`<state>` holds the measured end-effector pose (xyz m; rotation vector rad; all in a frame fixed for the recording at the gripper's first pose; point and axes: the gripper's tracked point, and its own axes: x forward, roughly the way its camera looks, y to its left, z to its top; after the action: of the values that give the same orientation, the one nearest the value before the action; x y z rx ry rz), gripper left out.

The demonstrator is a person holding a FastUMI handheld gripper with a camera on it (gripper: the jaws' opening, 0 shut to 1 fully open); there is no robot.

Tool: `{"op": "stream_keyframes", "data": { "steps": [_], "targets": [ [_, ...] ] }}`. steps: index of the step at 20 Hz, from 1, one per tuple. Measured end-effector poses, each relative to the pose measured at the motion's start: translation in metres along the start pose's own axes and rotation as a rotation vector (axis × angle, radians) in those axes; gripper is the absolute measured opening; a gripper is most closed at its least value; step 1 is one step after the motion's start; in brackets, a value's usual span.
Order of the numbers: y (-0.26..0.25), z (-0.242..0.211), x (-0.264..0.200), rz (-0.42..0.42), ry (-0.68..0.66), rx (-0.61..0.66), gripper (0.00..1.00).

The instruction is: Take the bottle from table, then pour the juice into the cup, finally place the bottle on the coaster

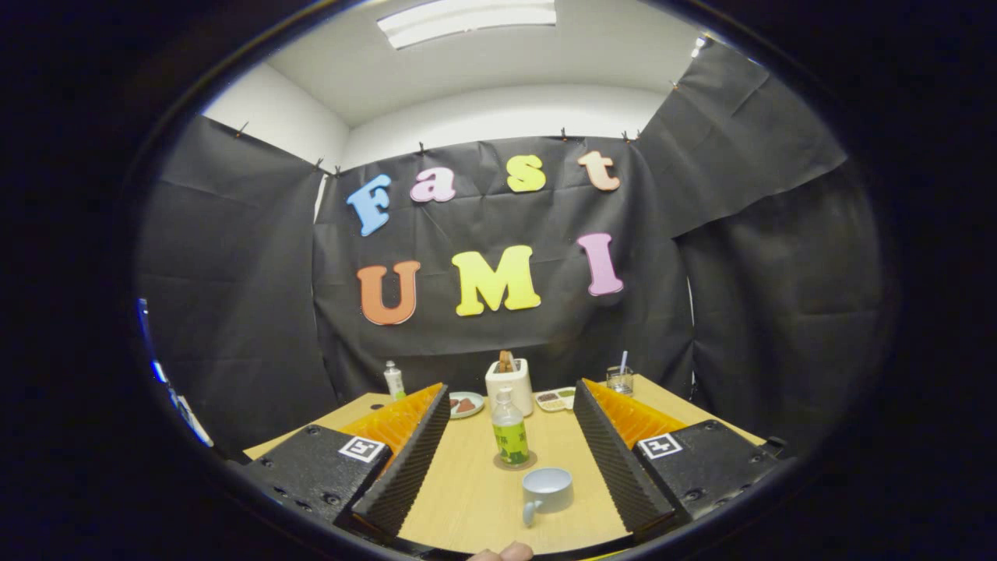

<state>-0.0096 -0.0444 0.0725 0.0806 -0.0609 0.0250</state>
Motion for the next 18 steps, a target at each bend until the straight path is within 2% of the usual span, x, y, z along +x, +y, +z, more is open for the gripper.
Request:
{"op": "stream_keyframes", "data": {
  "steps": [18],
  "targets": [
    [0.0048, -0.0042, 0.0014, -0.005, 0.013, -0.036, 1.0]
  ]
}}
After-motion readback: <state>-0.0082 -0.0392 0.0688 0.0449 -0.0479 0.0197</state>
